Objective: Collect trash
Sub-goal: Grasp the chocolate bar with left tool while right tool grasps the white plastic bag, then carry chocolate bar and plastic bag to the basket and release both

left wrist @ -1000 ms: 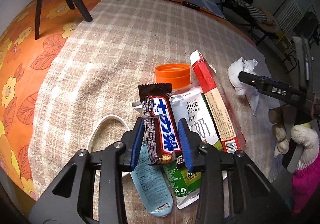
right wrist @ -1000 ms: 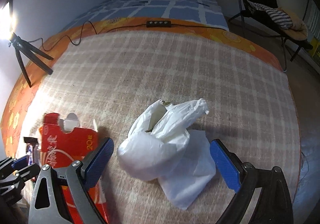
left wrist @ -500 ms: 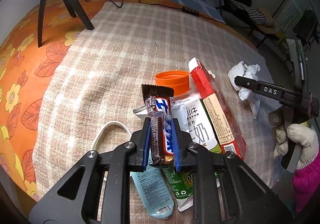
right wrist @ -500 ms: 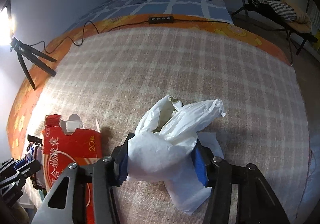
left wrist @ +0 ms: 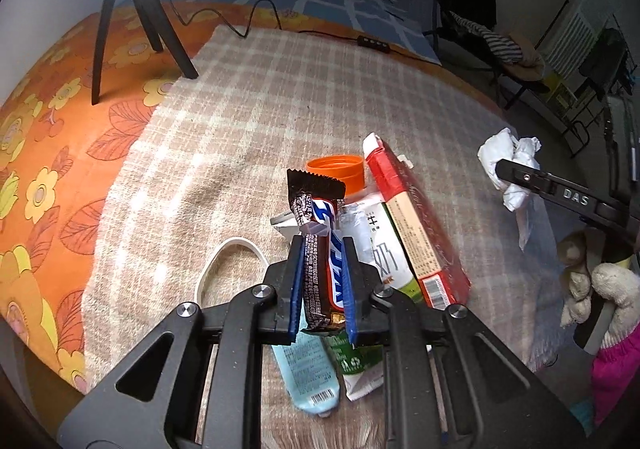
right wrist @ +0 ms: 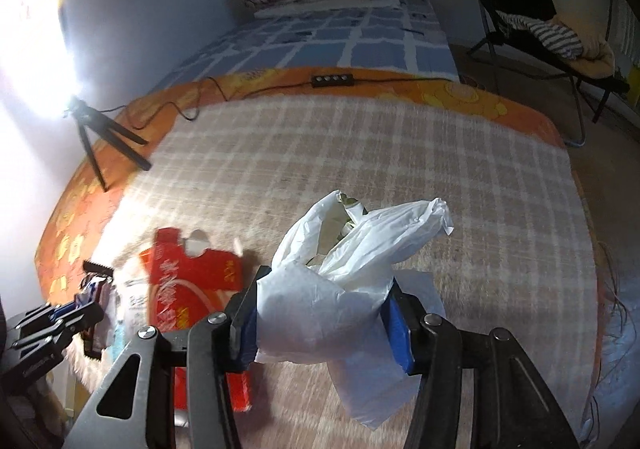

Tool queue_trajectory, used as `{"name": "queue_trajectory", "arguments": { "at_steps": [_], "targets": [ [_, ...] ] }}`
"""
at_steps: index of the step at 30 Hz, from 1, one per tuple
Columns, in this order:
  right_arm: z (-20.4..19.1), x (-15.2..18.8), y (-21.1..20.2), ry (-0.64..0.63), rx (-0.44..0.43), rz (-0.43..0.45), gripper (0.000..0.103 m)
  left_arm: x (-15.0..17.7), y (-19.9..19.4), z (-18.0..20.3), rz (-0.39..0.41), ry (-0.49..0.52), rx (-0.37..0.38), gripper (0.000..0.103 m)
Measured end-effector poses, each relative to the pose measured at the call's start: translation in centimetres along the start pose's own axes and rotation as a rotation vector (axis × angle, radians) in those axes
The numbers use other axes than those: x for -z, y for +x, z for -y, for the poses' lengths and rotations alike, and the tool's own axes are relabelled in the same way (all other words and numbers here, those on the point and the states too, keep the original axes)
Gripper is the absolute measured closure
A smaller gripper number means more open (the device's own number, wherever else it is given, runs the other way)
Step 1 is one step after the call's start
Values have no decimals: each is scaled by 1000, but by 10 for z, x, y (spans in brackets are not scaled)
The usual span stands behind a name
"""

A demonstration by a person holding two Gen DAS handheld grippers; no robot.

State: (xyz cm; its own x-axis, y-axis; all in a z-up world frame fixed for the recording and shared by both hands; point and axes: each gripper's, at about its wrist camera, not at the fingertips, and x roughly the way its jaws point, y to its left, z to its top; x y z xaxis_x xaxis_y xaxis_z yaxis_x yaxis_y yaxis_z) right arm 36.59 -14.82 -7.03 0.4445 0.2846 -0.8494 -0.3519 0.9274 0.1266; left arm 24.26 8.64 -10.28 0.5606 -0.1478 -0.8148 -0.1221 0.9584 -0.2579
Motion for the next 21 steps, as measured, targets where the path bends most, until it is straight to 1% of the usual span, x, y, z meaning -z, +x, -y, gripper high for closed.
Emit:
{"name": "queue_trajectory", "arguments": {
  "at_steps": [9,13,21],
  "targets": [
    [-19,30,-50,-31,-69,32,49,19,-41,15,35,25,15,88],
    [-28,52,-72,-34,-104,37,49,35,-61,22,46,30,30,88],
    [-49,106,-105,-82,-135,31,49,78,-89,37,49,59,44,88]
  ]
}}
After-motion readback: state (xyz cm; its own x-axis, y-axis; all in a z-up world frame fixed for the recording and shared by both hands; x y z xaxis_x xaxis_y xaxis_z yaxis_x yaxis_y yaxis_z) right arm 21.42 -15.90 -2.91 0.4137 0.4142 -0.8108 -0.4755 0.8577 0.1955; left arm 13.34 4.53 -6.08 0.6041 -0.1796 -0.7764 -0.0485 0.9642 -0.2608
